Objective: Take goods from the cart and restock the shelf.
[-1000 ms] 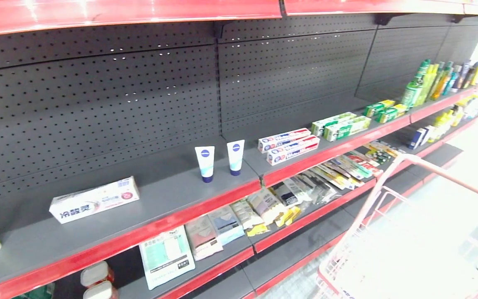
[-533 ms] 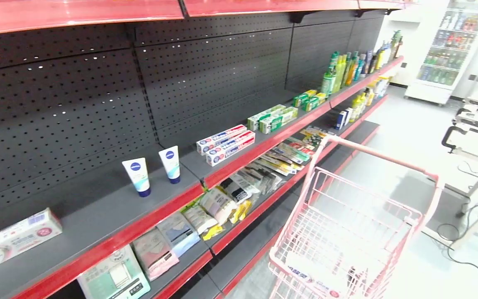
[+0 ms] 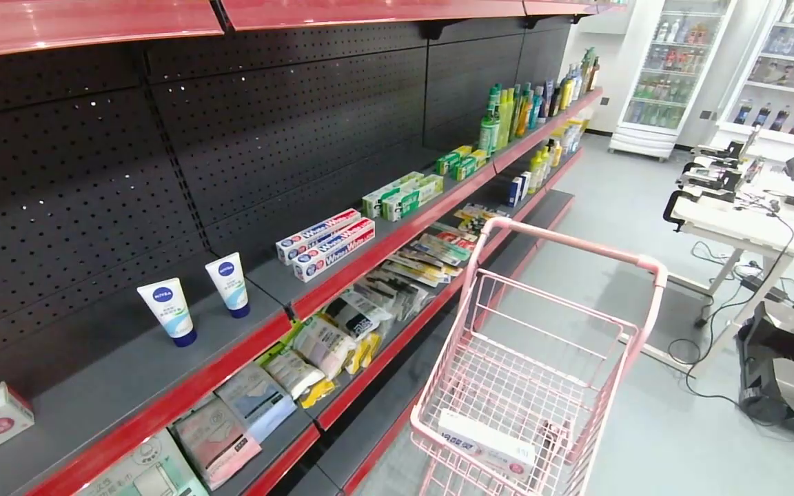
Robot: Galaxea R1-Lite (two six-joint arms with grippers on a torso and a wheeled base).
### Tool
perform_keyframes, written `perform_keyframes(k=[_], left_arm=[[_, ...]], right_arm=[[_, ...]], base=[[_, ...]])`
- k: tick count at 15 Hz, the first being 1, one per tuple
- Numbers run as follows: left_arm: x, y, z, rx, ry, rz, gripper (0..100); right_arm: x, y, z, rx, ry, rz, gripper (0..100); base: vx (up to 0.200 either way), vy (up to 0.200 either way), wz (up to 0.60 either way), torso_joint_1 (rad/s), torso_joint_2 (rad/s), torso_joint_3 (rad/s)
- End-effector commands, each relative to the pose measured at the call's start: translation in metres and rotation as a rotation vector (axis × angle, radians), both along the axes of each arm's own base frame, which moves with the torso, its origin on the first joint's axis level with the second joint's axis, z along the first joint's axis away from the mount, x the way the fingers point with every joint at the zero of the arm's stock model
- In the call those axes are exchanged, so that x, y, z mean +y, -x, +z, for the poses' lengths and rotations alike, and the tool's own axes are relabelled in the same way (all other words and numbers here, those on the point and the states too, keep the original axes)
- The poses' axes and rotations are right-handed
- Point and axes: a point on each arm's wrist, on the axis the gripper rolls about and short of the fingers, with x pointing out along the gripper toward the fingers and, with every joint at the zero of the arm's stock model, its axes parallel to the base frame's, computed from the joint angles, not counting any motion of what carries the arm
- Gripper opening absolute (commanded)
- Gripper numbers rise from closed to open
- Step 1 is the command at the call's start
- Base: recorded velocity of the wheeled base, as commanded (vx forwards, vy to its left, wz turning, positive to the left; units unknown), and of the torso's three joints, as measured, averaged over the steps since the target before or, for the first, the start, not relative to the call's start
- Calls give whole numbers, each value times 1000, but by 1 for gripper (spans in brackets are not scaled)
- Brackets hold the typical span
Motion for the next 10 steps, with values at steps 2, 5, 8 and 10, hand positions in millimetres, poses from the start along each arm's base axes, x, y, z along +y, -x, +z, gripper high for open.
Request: perform_keyframes(k=[2,5,8,10], left_arm=[[0,0,0,1,0,1,100],[0,0,0,1,-1,1,100],[0,0,0,1,2,1,100],[0,0,0,1,-1,1,100]], right_arm=[[0,0,0,4,2,3,100],[0,0,0,1,2,3,100],[0,0,0,2,2,3,100],[0,-3,1,39,3,2,100]], base=[[0,0,0,0,0,0],[0,0,0,0,0,0],[0,0,0,0,0,0],[0,0,0,0,0,0]])
